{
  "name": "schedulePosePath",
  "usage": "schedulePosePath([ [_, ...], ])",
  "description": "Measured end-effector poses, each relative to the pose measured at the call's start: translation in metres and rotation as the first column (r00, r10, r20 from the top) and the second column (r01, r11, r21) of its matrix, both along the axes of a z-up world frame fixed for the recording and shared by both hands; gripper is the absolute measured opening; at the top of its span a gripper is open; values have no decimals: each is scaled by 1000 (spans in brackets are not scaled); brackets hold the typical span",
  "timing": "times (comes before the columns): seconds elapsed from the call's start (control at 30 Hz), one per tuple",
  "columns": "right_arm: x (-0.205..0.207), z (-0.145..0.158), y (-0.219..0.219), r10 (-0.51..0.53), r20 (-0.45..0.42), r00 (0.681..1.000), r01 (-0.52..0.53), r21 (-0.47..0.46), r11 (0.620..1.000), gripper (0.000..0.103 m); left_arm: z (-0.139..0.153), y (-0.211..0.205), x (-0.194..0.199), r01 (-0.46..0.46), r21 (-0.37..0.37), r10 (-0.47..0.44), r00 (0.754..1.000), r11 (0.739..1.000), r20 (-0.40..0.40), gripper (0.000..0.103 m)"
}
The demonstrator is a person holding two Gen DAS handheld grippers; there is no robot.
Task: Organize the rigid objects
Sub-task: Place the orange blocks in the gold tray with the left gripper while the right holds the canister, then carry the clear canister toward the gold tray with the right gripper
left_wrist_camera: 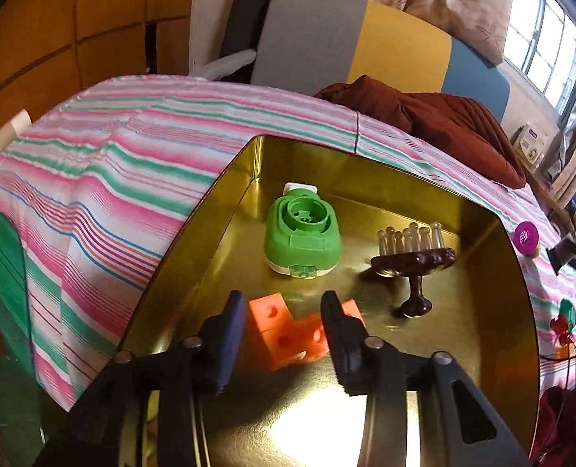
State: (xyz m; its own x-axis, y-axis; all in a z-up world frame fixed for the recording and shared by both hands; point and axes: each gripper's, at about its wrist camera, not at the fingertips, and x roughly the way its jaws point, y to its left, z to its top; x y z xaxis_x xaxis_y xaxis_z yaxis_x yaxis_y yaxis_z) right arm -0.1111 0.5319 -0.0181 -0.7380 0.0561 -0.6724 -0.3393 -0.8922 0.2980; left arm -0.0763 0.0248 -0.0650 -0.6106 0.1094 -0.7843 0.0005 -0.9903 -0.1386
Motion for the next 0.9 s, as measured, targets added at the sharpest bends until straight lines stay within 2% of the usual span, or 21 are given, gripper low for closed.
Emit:
schedulePosePath([
  [0.1,0,5,-6,26,-25,999,-26,14,1000,44,2,6,6,8,-37,-9,1000,999,-4,42],
  [0.23,3,14,-17,61,-57,997,-58,47,997,44,5,10,14,18,-48,-18,1000,999,3,42],
  [0.37,10,22,-40,113,-72,991,-108,79,991,44,8,14,23,28,-66,-27,1000,997,15,42],
  [0.47,18,32,-63,171,-105,980,-164,70,984,44,10,17,28,38,-74,-37,999,997,14,42],
  [0.67,33,48,-125,319,-141,937,-318,36,948,44,13,19,36,46,-86,-46,999,995,10,42],
  [0.9,43,60,-209,495,-145,856,-492,63,868,44,16,17,46,53,-99,-52,999,994,7,42],
])
